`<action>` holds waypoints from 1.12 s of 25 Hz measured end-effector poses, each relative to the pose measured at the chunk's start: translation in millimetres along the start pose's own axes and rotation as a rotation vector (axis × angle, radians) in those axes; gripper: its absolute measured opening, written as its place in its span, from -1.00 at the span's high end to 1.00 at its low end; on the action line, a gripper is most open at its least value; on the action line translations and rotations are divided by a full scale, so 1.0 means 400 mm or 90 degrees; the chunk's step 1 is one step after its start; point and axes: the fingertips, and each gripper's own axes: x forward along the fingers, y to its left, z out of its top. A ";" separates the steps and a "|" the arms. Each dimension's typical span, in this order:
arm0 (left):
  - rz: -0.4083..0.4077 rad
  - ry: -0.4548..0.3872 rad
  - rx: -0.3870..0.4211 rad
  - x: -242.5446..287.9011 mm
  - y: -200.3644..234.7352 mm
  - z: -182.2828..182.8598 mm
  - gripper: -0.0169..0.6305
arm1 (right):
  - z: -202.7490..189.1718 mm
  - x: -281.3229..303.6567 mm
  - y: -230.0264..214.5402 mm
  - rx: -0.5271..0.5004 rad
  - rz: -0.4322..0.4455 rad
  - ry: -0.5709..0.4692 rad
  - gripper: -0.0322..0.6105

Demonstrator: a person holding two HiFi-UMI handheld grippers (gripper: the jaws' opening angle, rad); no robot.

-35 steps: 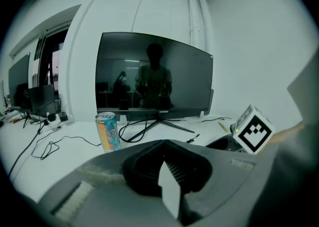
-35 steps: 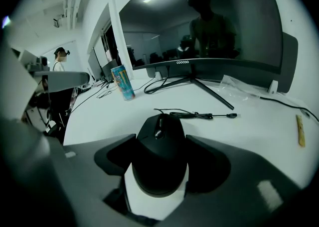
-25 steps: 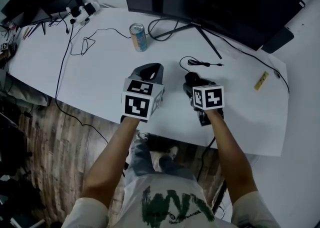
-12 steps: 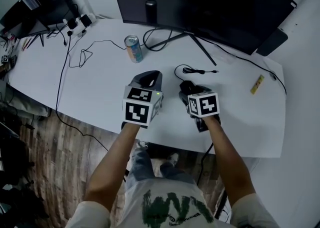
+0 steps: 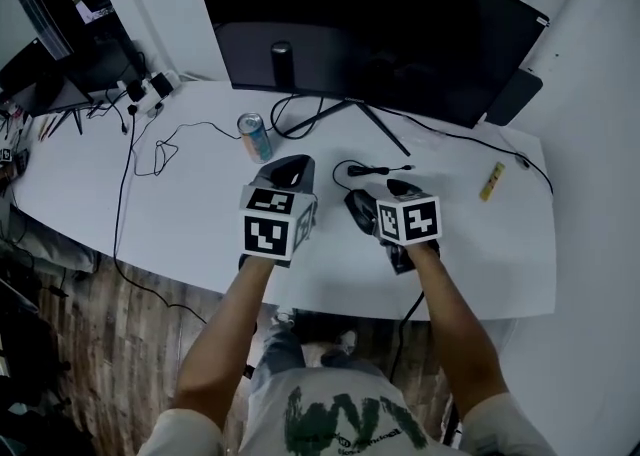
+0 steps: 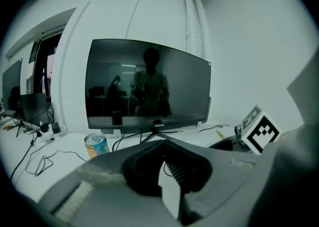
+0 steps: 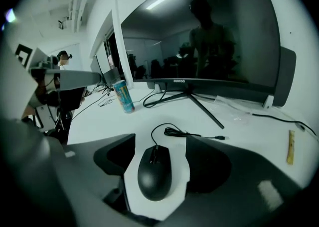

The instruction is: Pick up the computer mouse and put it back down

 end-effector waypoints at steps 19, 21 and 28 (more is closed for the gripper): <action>-0.066 -0.054 0.050 -0.031 -0.024 0.210 0.94 | 0.358 -0.298 0.014 -0.037 -0.085 -0.230 0.41; -0.073 -0.055 0.057 -0.032 -0.025 0.218 0.94 | 0.378 -0.323 0.020 -0.037 -0.093 -0.255 0.49; -0.087 -0.073 0.070 -0.040 -0.018 0.259 0.94 | 0.417 -0.371 0.031 -0.032 -0.118 -0.296 0.76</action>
